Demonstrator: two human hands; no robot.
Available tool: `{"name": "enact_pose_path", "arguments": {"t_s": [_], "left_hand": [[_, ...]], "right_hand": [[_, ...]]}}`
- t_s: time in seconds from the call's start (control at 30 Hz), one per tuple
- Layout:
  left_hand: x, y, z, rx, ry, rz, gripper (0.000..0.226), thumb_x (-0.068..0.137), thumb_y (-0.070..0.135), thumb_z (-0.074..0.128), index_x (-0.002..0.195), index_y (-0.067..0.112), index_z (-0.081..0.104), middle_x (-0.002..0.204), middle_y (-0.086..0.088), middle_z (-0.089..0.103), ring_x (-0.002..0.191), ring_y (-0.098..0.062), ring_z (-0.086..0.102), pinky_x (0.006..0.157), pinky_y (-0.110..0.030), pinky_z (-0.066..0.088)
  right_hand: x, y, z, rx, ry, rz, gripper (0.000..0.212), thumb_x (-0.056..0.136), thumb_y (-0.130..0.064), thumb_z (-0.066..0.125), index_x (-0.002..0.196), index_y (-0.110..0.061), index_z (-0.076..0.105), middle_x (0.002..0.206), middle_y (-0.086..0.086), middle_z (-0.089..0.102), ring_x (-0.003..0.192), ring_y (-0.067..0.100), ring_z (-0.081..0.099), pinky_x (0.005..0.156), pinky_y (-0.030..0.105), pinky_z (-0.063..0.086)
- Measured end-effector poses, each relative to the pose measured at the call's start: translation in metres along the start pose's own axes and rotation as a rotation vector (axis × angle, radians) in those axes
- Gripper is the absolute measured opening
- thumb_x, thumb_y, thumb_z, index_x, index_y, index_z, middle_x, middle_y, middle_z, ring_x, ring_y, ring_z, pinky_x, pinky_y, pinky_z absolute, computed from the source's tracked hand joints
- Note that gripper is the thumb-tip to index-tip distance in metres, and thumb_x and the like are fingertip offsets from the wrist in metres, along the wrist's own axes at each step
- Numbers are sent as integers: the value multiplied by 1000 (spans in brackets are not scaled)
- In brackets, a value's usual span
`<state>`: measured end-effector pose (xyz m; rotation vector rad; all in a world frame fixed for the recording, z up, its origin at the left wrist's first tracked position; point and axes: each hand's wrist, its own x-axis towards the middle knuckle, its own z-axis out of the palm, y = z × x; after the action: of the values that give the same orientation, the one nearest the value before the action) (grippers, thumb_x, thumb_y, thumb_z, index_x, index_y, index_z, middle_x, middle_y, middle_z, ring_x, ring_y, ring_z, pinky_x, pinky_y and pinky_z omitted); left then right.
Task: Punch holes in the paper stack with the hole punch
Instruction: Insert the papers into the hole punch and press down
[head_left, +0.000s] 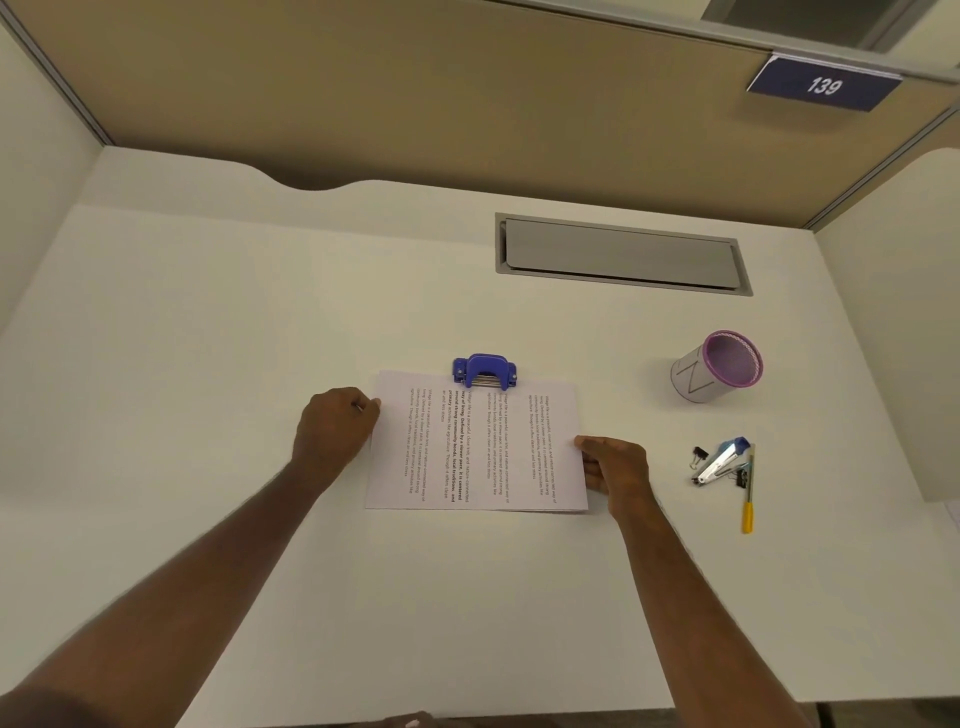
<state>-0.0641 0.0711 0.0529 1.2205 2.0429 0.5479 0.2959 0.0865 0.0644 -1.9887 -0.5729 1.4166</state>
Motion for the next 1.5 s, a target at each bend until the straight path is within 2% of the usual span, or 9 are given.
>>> {"name": "enact_pose_path", "arguments": {"t_s": [0.23,0.33,0.53,0.7,0.97,1.2,1.3,1.37,1.5], "left_hand": [[1,-4,8,92,68,7,27,93,36,60,67,27,62,62,12,60,65,-21,60,60,-28,38],[2,-9,9,105,99,24,23,92,36,59,78,24,72,69,9,67,69,-20,62,65,-28,41],[3,-16,3,115,139,36,19,93,34,57,91,28,75,73,13,66,73,-17,62,68,-28,43],[4,-20,-2,138,200,77,13,95,33,60,99,30,72,78,12,67,74,-19,64,70,-33,47],[20,-13,0,134,309,154,42,97,31,56,139,29,53,85,16,63,71,-17,57,74,-36,48],[38,33,24,115,320,398,45,101,30,53,146,23,49,102,9,62,73,-15,58,78,-39,56],[62,69,41,167,294,515,55,102,40,45,152,18,39,135,-4,60,116,-25,60,105,-43,45],[78,100,56,270,233,505,69,102,52,32,160,14,21,163,-11,33,150,-29,31,124,-46,21],[100,153,87,495,149,537,86,98,68,7,161,9,2,170,-14,-1,157,-31,-1,127,-53,2]], "right_hand": [[3,-3,-11,21,72,-53,13,89,-7,67,97,2,72,84,18,75,71,29,72,66,34,62],[10,-5,-11,-158,183,-308,18,90,-11,61,99,-7,76,82,9,76,68,21,70,74,39,60],[37,-18,16,-906,178,-918,50,104,-39,47,146,-13,47,152,8,48,142,24,41,118,40,33],[68,-24,30,-1102,117,-842,74,103,-52,35,160,-13,8,169,6,5,156,23,3,127,41,7],[84,-18,40,-1154,117,-818,67,107,-43,25,159,-9,2,169,7,0,156,20,-3,127,38,4],[97,-10,39,-1145,115,-858,67,105,-44,17,159,-8,1,168,8,-2,156,20,-3,127,39,4],[100,-8,39,-1146,131,-873,69,104,-47,14,159,-9,1,168,7,-2,156,20,-4,127,38,4],[103,-6,39,-1147,134,-870,68,104,-47,15,159,-10,0,169,6,-3,155,19,-5,127,38,4],[105,-4,40,-1128,131,-862,67,105,-47,16,160,-11,0,169,5,-4,155,18,-5,127,37,3]]}}
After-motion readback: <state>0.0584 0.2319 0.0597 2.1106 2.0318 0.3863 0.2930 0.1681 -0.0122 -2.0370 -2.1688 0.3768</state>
